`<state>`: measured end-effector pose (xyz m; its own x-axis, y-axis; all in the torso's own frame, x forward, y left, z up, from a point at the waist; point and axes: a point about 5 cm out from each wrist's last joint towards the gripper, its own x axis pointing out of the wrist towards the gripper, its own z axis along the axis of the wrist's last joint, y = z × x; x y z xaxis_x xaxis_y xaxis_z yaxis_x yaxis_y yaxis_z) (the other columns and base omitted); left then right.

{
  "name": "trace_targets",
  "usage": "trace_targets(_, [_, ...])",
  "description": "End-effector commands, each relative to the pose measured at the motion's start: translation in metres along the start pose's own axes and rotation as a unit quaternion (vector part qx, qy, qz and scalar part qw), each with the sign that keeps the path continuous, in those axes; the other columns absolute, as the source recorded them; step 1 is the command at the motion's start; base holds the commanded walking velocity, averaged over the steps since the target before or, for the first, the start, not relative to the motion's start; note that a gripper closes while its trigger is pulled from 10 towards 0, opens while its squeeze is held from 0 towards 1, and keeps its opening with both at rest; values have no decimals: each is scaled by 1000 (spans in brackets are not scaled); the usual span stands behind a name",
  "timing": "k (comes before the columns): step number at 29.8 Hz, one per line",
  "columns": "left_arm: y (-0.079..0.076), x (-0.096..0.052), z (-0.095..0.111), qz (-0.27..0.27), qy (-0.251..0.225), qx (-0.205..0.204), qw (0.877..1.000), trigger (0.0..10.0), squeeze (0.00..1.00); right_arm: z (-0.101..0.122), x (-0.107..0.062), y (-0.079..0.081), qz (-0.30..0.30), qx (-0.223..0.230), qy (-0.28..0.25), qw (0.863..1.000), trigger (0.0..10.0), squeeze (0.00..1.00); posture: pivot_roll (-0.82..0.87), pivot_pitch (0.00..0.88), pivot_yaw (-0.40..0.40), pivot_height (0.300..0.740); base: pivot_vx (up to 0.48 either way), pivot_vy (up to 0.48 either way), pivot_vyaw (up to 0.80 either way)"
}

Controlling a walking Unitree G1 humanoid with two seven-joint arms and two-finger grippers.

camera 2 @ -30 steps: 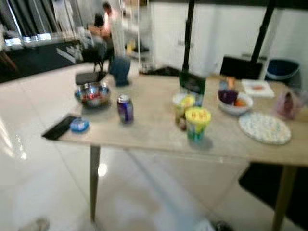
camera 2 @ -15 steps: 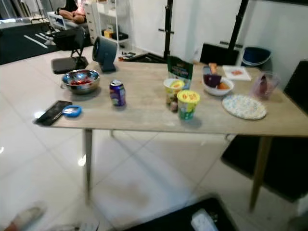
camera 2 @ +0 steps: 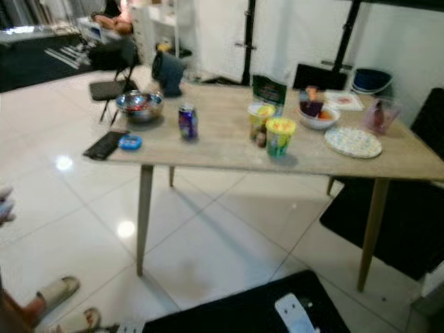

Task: Restocking fridge

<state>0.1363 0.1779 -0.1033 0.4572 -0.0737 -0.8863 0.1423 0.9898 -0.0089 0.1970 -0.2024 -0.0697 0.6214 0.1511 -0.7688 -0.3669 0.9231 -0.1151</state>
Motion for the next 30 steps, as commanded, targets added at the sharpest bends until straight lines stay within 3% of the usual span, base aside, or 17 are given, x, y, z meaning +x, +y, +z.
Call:
trace_targets(1, [1, -3, -17, 0, 35, 4, 999, 10000, 0, 12, 2, -2, 1, 17, -36, 999, 10000, 0, 9, 10, -13, 740, 0, 0, 0])
trace_targets(3, [1, -3, -17, -1, 35, 4, 999, 10000, 0, 23, 3, -3, 3, 28, -61, 998, 10000, 0, 9, 10, -13, 740, 0, 0, 0])
trace_targets(5, [1, -3, -18, -2, 36, 6, 999, 10000, 0, 47, 5, -7, 8, 41, -114, 993, 10000, 0, 4, 17, -11, 740, 0, 0, 0])
trace_targets(6, [1, -3, -18, -2, 36, 6, 999, 10000, 0, 47, 5, -7, 8, 41, -114, 993, 10000, 0, 4, 17, -11, 740, 0, 0, 0])
trace_targets(9, [0, -3, -19, -4, 37, 5, 999, 10000, 0, 95, 7, -6, 28, 28, -198, 979, 10000, 0, 8, 23, -13, 740, 0, 0, 0])
trace_targets(11, [-1, -3, -19, -4, 36, 3, 999, 10000, 0, 107, 8, -5, 30, 24, -216, 976, 10000, 0, 14, 26, -17, 740, 0, 0, 0])
trace_targets(12, [-1, -3, -20, -3, 36, -2, 999, 10000, 0, 130, 8, -2, 38, 11, -248, 968, 10000, 0, 23, 31, -22, 740, 0, 0, 0])
trace_targets(30, [-3, -8, -40, -2, 51, -15, 999, 10000, 0, 197, 5, 19, 63, -34, -313, 947, 10000, 0, 89, 91, -41, 740, 0, 0, 0])
